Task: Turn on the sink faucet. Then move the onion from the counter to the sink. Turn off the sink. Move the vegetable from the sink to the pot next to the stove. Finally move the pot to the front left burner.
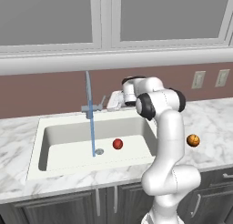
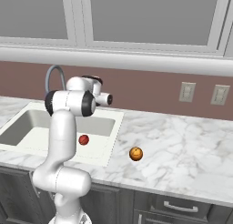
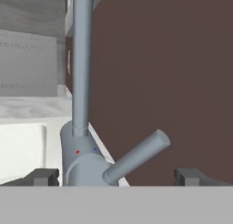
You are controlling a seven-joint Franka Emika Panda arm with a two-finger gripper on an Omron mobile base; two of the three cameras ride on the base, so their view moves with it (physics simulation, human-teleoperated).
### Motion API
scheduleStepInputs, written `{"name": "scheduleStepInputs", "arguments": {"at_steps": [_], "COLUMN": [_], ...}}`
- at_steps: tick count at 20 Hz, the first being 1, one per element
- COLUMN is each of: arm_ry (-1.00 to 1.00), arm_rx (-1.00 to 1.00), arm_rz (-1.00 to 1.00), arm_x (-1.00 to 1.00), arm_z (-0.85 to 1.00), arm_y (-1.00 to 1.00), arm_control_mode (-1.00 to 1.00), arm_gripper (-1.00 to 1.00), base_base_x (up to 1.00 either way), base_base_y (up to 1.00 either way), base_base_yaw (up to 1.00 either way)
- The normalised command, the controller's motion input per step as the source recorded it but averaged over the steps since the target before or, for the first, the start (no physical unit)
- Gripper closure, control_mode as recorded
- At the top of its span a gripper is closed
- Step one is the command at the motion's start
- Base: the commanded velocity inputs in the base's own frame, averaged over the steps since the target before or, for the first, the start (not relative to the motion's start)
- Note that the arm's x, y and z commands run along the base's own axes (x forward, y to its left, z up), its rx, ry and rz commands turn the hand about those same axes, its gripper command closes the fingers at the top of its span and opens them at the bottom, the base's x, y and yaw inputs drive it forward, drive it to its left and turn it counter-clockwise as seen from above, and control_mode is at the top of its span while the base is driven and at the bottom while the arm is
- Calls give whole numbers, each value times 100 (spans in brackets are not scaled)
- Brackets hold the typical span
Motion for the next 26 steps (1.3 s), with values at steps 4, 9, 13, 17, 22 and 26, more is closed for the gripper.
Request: {"name": "scheduleStepInputs", "arguments": {"at_steps": [4, 9, 13, 17, 22, 26], "arm_ry": [0, 0, 0, 0, 0, 0], "arm_rx": [1, 2, 2, 1, 2, 1], "arm_rz": [9, 15, 18, 17, 15, 8], "arm_x": [3, 0, 0, 0, 0, 0], "arm_z": [0, 0, 0, 0, 1, 14], "arm_y": [24, 25, 29, 29, 33, 46], "arm_control_mode": [-100, -100, -100, -100, -100, -100], "arm_gripper": [-100, -100, -100, -100, -100, -100], "base_base_x": [0, 0, 0, 0, 0, 0], "base_base_y": [0, 0, 0, 0, 0, 0], "base_base_yaw": [0, 0, 0, 0, 0, 0]}}
